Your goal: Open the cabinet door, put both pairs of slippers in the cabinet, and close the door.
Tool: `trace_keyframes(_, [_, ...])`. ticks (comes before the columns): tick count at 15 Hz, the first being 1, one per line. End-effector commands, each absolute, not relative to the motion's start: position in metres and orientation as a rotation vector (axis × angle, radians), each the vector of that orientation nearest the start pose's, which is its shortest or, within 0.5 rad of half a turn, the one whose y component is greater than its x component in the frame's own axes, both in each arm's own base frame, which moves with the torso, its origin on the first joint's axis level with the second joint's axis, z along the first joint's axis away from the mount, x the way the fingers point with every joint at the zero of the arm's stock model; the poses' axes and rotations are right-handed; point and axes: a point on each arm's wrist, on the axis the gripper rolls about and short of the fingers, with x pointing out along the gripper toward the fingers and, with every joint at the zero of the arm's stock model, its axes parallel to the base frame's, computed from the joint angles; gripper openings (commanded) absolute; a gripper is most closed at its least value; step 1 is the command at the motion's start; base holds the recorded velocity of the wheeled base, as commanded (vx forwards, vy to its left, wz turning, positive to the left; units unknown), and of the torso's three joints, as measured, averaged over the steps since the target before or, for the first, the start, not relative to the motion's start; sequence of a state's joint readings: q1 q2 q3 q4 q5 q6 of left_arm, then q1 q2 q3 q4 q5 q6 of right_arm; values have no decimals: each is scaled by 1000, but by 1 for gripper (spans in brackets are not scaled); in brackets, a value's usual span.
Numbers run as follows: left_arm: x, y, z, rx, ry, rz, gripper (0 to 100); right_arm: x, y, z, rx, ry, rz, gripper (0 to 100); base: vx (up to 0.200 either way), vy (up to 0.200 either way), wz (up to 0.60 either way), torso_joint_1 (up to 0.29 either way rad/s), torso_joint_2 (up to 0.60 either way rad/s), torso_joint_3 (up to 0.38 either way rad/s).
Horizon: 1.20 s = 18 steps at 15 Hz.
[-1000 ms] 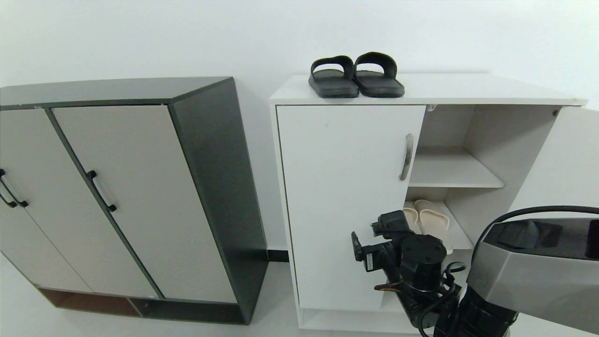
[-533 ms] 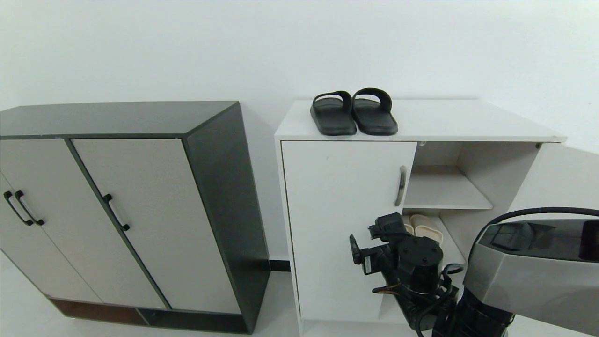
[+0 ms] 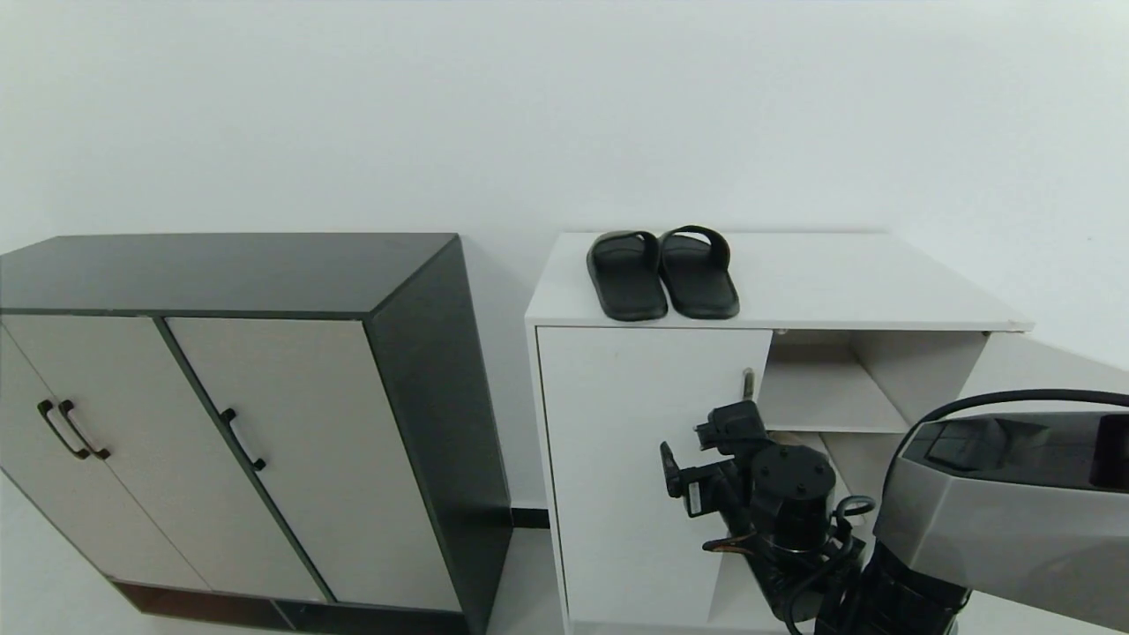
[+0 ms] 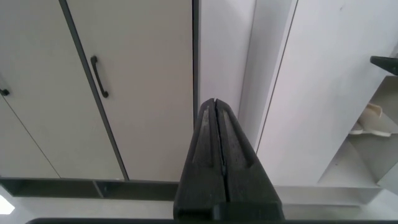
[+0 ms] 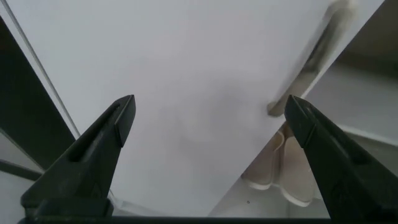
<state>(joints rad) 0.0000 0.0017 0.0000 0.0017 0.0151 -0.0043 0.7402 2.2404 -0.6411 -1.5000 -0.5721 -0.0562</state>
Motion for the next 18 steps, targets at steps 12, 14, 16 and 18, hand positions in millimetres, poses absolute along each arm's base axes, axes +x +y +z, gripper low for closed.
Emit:
trace_keyframes(12, [-23,0,75,-5,3,15,0,267,230,45,-160,85,177,100,0,0,0,227,-534,-312])
trace_keyframes(14, [-23,0,75,-5,3,15,0,267,231,50,-160,65,178,100,0,0,0,80,-163,-88])
trace_keyframes(16, [-23,0,75,0,3,17,0,260,237,72,-143,47,204,100,0,0,0,13,-25,-16])
trace_keyframes(18, [-23,0,75,20,3,17,0,263,244,93,-106,80,212,100,0,0,0,0,0,0])
